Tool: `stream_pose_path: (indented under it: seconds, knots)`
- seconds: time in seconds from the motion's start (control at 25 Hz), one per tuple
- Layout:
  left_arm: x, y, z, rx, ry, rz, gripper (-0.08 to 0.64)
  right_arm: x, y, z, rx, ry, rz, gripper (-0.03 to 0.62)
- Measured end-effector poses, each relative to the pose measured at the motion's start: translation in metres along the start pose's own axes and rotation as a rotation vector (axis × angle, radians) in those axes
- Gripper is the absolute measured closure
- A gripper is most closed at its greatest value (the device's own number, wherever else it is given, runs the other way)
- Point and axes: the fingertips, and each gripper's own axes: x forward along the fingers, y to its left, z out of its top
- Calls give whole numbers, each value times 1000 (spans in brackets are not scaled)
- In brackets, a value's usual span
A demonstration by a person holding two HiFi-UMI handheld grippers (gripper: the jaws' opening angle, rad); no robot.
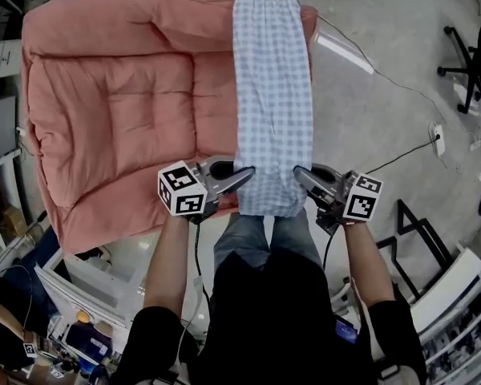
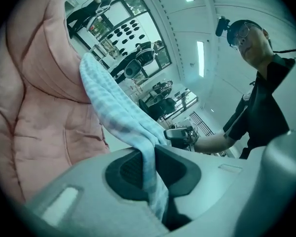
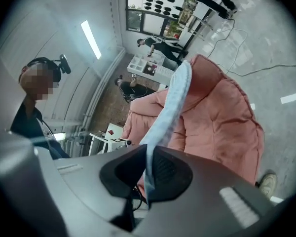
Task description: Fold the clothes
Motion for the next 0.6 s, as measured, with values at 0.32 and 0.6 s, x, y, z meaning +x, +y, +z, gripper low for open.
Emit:
stream_pose_path:
  seconds: [0.32,0.6]
  knots:
    - [-18,-81,4,94,102,-2,518,-26,77,-15,-66,102,53,575]
    - [-33,-115,-8,72,67,46,517,-43,101,-29,-67,137,86,575]
